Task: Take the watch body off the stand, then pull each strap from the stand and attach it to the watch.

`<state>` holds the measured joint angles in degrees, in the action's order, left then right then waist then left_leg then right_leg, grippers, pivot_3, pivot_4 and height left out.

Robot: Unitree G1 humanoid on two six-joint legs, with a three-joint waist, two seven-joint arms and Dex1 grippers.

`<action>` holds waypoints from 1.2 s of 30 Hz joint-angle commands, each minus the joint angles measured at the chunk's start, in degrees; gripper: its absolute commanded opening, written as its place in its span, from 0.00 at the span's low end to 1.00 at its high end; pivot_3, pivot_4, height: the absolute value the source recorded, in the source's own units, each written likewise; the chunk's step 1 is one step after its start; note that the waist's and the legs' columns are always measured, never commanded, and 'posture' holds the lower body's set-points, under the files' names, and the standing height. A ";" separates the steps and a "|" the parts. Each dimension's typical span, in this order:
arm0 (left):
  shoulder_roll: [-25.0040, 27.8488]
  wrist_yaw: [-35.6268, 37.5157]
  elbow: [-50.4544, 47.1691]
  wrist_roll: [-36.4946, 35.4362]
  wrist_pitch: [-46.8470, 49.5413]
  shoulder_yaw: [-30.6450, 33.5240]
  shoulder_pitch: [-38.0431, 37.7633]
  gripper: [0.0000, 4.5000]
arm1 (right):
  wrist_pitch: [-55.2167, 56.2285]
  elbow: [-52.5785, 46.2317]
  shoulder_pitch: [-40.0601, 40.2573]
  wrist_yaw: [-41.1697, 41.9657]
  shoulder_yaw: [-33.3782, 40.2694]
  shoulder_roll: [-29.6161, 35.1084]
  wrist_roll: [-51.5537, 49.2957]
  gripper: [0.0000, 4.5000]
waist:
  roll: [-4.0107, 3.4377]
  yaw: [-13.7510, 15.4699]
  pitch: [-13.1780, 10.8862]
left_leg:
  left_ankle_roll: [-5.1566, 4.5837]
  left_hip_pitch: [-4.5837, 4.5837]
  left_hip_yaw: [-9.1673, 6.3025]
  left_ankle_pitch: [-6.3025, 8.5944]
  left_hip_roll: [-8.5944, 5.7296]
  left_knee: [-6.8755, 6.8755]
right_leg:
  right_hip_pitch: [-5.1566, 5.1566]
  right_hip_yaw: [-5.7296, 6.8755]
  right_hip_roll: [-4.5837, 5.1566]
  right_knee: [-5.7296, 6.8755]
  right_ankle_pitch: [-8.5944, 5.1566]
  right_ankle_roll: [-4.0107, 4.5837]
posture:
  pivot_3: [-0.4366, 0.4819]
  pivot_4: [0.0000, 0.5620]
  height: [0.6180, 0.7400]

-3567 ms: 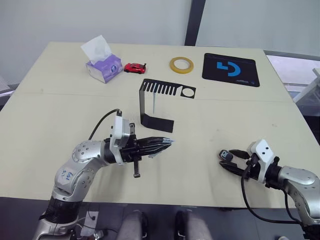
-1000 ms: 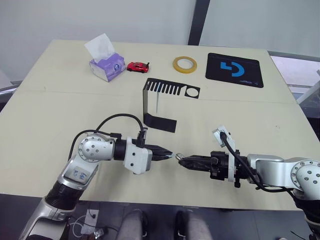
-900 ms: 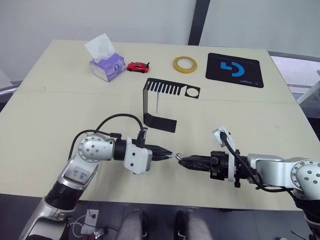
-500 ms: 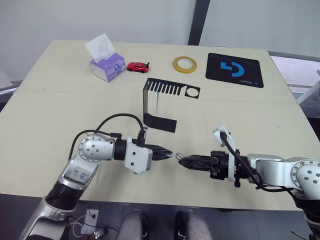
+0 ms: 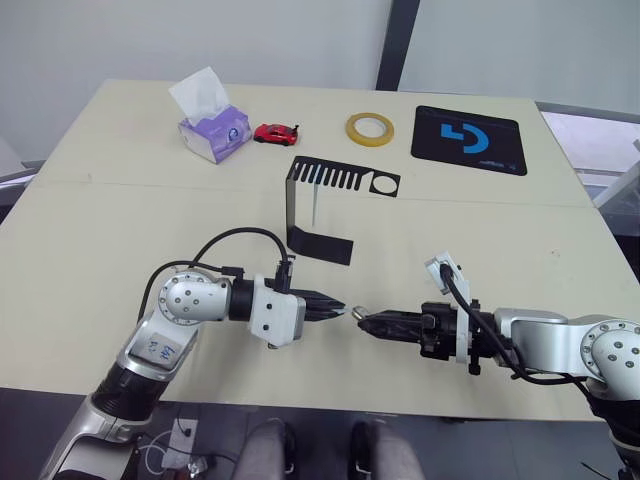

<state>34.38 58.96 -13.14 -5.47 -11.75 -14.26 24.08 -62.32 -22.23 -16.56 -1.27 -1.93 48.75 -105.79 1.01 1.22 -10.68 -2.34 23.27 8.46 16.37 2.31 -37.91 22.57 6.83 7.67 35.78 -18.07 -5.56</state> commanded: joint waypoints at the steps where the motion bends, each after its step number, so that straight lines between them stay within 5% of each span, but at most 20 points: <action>1: 0.03 -0.14 -2.22 -0.26 -0.09 -0.21 -0.25 0.00 | 0.91 -0.80 0.31 0.84 1.10 0.57 -0.61 0.34 | 0.00 0.00 0.00 | 0.00 0.00 0.00 0.00 0.00 0.00 | 0.00 0.00 0.00 0.00 0.00 0.00 | 0.48 0.27 1.00; 36: -1.03 -0.84 -2.23 1.11 1.83 -1.91 -0.03 0.00 | 1.21 -0.82 -0.09 0.77 0.70 -0.45 0.31 0.34 | 0.00 0.01 0.00 | -0.03 0.01 0.00 0.02 0.02 0.00 | 0.00 0.00 0.00 -0.03 0.00 0.00 | 0.48 0.27 1.00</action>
<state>33.76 58.67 -13.14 -4.26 -9.92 -15.75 24.01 -62.29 -22.19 -16.35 -1.20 -1.93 48.64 -104.58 1.01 1.22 -10.68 -2.37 23.28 8.46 16.39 2.33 -37.91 22.57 6.83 7.67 35.75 -18.07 -5.56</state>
